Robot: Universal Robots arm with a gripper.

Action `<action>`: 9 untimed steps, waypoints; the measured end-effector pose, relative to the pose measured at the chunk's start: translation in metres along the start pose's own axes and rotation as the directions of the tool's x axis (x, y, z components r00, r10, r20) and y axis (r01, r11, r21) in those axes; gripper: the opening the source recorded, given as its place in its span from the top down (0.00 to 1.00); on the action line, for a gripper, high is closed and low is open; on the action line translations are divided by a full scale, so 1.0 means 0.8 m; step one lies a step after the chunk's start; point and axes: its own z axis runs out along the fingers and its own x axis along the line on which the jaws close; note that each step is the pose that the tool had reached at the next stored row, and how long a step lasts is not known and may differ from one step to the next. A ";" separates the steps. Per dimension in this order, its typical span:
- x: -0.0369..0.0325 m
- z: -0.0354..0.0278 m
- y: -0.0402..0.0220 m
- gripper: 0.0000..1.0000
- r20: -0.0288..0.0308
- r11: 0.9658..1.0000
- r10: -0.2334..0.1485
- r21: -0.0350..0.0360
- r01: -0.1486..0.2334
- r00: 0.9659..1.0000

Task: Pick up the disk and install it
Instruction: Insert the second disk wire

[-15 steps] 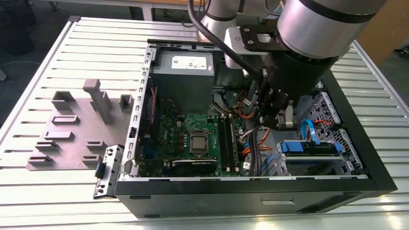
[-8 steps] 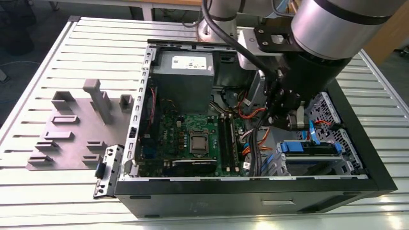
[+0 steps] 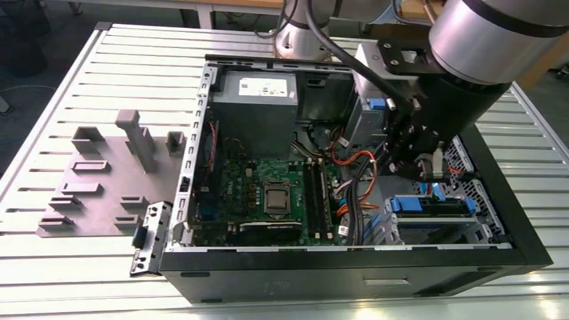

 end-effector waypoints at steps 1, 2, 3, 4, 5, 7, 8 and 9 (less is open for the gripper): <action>0.0001 0.0001 -0.0034 0.81 0.000 1.000 0.000 0.000 0.000 1.000; 0.0002 0.0001 -0.0066 0.81 0.000 1.000 0.000 0.000 0.000 1.000; 0.0002 0.0001 -0.0099 0.81 0.000 1.000 0.000 0.000 0.000 1.000; 0.0004 0.0002 -0.0133 0.81 0.000 1.000 0.000 0.000 0.000 1.000; 0.0004 0.0002 -0.0165 0.81 0.000 1.000 0.000 0.000 0.000 1.000; 0.0006 0.0003 -0.0234 0.81 0.000 1.000 0.000 0.000 0.000 1.000; 0.0007 0.0004 -0.0266 0.81 0.000 1.000 0.000 0.000 0.000 1.000; 0.0007 0.0004 -0.0298 0.81 0.000 1.000 0.000 0.000 0.000 1.000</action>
